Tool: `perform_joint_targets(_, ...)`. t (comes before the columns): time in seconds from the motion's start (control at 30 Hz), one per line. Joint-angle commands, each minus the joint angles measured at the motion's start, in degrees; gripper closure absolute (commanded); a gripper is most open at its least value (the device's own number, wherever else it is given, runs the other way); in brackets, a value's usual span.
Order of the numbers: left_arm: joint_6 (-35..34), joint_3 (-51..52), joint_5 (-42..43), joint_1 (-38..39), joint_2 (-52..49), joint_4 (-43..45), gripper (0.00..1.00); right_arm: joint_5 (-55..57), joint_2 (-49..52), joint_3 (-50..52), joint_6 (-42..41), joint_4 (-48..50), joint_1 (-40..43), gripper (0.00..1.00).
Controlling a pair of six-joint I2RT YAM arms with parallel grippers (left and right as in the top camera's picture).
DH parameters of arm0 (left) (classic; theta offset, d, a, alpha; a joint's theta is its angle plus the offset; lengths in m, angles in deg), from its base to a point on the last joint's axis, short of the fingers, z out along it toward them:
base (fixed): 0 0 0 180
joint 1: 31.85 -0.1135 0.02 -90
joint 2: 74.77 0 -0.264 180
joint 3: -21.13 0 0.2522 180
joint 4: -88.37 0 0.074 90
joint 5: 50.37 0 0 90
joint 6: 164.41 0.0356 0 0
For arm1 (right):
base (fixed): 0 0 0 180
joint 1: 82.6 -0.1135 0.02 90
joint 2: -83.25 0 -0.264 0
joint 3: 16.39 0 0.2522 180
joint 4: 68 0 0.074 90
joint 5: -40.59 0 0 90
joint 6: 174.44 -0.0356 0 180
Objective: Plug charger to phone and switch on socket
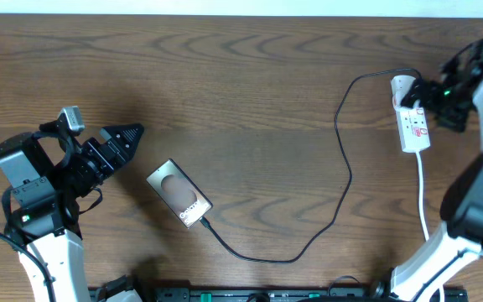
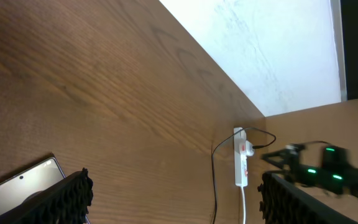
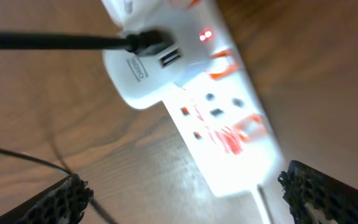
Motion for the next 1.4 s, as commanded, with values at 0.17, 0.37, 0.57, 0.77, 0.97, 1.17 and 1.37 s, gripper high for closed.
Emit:
perform_joint_targets(0.17, 0.5, 0.0, -0.4, -0.2, 0.0, -0.1, 0.15, 7.1, -17.9, -2.7, -9.3, -1.6, -0.3, 0.01)
perform_joint_targets(0.37, 0.5, 0.0, -0.4, -0.2, 0.0, -0.1, 0.15, 7.1, -22.4, -2.7, -9.3, -1.6, -0.3, 0.01)
perform_joint_targets(0.57, 0.5, 0.0, -0.4, -0.2, 0.0, -0.1, 0.15, 7.1, -22.7, -2.7, -9.3, -1.6, -0.3, 0.01)
perform_joint_targets(0.77, 0.5, 0.0, -0.4, -0.2, 0.0, -0.1, 0.15, 7.1, -22.7, -2.7, -9.3, -1.6, -0.3, 0.01)
perform_joint_targets(0.97, 2.7, 0.0, -2.3, 0.3, 0.4, 0.2, 0.15, 7.1, -22.7, -2.6, -9.3, -1.6, -0.3, 0.01)
perform_joint_targets(1.17, 4.3, 0.0, -13.2, 4.0, 4.9, -3.4, 0.15, 7.1, -22.7, -2.7, -9.3, -1.6, -0.3, 0.01)
perform_joint_targets(1.37, 5.3, 2.9, -42.6, 17.6, 13.7, -6.4, 0.15, 7.1, -22.7, -2.7, -9.3, -1.6, -0.3, 0.01)
